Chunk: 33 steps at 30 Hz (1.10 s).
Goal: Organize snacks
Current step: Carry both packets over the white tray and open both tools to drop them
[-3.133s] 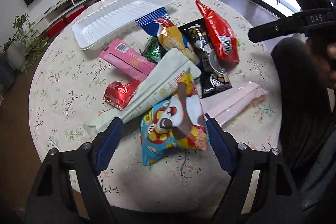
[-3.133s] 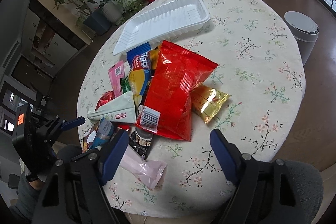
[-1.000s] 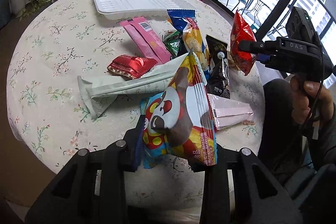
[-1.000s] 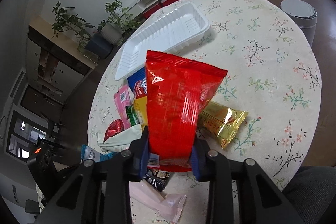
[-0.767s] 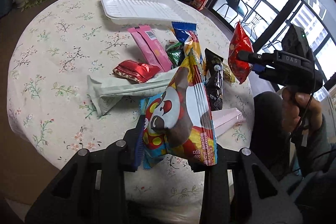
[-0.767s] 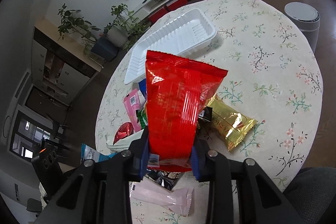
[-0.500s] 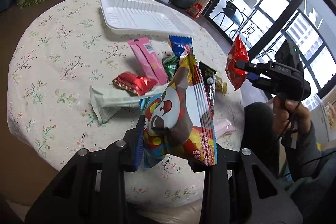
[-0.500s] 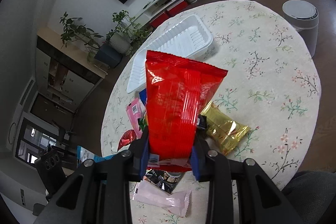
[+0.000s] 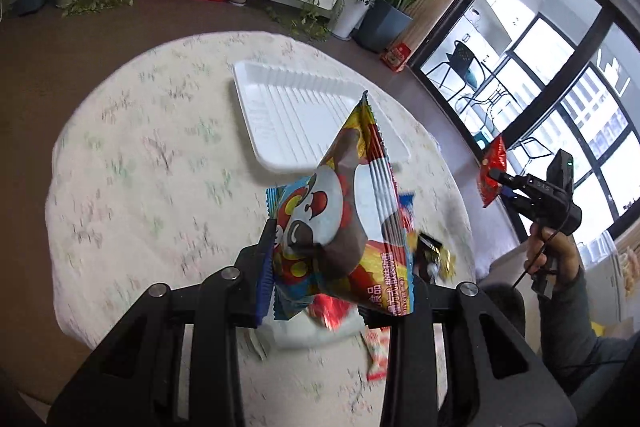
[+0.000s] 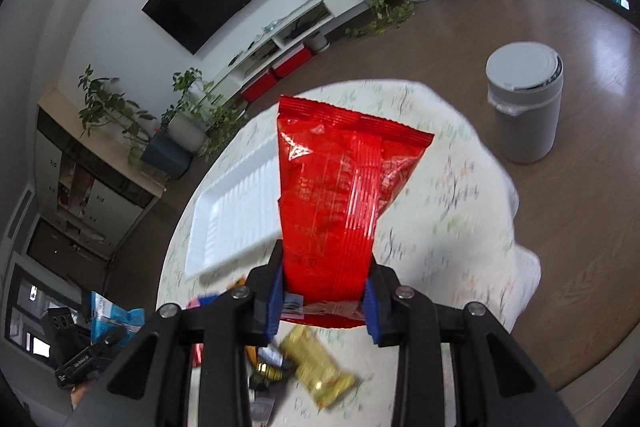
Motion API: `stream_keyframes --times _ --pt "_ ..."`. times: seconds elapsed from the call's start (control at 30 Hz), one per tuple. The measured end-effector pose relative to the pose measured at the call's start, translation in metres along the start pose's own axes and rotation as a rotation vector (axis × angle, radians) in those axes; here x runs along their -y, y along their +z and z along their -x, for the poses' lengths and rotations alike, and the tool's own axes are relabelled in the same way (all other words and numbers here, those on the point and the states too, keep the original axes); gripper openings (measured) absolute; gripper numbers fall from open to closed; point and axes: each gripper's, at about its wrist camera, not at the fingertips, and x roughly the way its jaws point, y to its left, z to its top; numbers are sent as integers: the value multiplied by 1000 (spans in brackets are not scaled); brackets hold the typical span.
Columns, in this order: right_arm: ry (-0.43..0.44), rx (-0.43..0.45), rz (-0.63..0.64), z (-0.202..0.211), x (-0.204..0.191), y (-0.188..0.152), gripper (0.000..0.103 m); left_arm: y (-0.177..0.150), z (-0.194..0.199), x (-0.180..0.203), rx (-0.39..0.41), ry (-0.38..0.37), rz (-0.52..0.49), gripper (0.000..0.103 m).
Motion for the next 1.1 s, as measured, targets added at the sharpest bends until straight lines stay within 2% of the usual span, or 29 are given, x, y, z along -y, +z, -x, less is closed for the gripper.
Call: stream_keyframes --times 0.13,0.23,0.37,0.47,0.63,0.77,0.87,1.1 --pt "-3 10 53 -16 -17 40 35 52 -22 7 -7 31 -35 30" --pt "21 -16 99 -40 -38 62 35 90 -52 20 -19 61 -59 30" --pt "53 -99 157 -91 -69 76 35 133 -99 23 -49 71 -33 30" --pt "51 -167 211 -126 -89 76 35 149 -135 25 -99 92 -38 30" --pt "59 -272 280 -172 -109 68 35 151 -181 19 -160 95 -2 30" --pt "33 -332 303 -202 -117 61 35 148 -214 14 -206 101 18 30" --pt "-20 -349 337 -219 -123 55 35 135 -227 8 -220 116 16 31" --pt "-104 -376 385 -241 -122 46 37 133 -243 11 -228 157 -3 33"
